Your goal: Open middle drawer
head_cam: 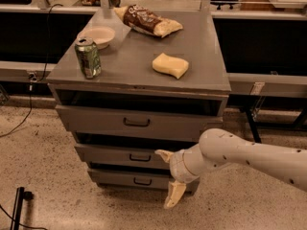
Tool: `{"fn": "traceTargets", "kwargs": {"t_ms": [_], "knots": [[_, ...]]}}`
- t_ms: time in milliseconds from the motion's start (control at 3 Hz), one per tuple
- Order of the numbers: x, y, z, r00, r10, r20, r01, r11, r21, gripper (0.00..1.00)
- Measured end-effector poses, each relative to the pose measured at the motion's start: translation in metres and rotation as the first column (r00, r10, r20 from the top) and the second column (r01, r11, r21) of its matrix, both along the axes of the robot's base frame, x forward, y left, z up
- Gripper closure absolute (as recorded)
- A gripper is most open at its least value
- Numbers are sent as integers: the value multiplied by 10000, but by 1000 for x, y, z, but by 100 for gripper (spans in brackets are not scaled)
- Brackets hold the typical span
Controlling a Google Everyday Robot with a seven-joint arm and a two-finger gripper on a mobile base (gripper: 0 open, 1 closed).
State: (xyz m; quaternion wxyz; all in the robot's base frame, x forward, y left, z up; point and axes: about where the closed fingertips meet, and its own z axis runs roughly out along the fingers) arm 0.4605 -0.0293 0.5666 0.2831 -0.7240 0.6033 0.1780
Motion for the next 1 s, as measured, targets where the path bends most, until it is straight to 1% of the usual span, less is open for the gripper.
{"fn": "traceTargets", "kwargs": {"t_ms": [333,667,1000], "knots": [[0,0,0,10000,1,-4,-1,10000,2,0],[2,-3,-8,9995,-294,135,300,9985,-455,0],[11,-13,-27,9974,-603,402,644,9918,-1108,0]]}}
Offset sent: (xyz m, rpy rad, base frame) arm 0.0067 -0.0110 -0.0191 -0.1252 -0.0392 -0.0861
